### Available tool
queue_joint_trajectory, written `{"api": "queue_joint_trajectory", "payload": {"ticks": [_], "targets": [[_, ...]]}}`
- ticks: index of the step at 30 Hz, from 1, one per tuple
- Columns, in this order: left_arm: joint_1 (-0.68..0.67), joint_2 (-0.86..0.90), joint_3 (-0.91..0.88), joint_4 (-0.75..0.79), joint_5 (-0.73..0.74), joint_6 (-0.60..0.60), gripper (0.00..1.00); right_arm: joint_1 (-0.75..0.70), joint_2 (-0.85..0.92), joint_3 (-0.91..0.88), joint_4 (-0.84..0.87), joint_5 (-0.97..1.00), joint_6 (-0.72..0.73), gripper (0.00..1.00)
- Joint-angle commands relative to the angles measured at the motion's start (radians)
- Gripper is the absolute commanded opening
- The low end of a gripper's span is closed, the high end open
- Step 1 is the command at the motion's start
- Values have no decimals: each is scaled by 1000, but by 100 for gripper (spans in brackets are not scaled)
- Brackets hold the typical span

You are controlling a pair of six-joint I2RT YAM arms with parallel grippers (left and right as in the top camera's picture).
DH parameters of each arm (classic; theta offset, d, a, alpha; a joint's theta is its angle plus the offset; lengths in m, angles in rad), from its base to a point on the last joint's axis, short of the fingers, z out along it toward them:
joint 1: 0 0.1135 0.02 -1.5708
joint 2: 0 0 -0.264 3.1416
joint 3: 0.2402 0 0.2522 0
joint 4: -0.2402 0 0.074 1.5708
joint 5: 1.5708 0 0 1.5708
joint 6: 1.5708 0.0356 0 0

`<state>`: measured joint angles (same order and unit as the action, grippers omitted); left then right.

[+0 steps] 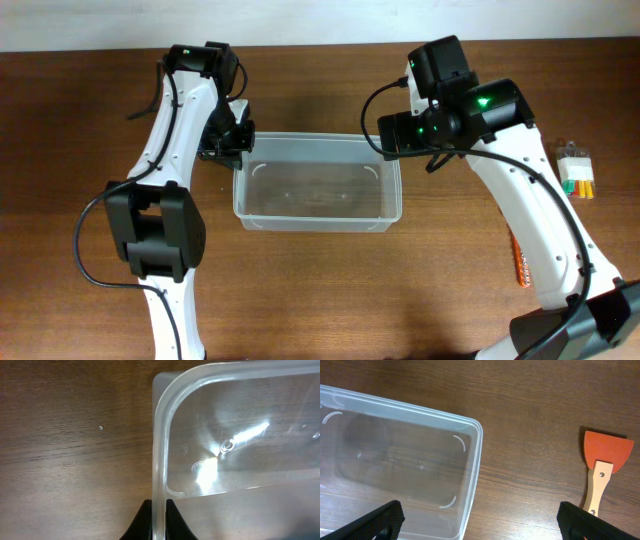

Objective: Pack container
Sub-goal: 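Slide the clear container rightward toward table center with left gripper, then open the left gripper and lift it away from the container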

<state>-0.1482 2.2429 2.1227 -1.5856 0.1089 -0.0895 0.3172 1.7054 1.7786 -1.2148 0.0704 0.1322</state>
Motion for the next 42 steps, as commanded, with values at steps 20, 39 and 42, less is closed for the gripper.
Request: {"api": "queue_joint_trajectory", "payload": {"ticks": [20, 39, 42], "targets": [[7, -37, 10, -6, 31, 7, 36, -4, 3, 9, -3, 11, 3, 99], [130, -166, 122, 127, 70, 61, 46, -4, 4, -18, -26, -72, 42, 99], [161, -216, 131, 127, 67, 61, 99, -4, 19, -53, -25, -71, 86, 97]]}}
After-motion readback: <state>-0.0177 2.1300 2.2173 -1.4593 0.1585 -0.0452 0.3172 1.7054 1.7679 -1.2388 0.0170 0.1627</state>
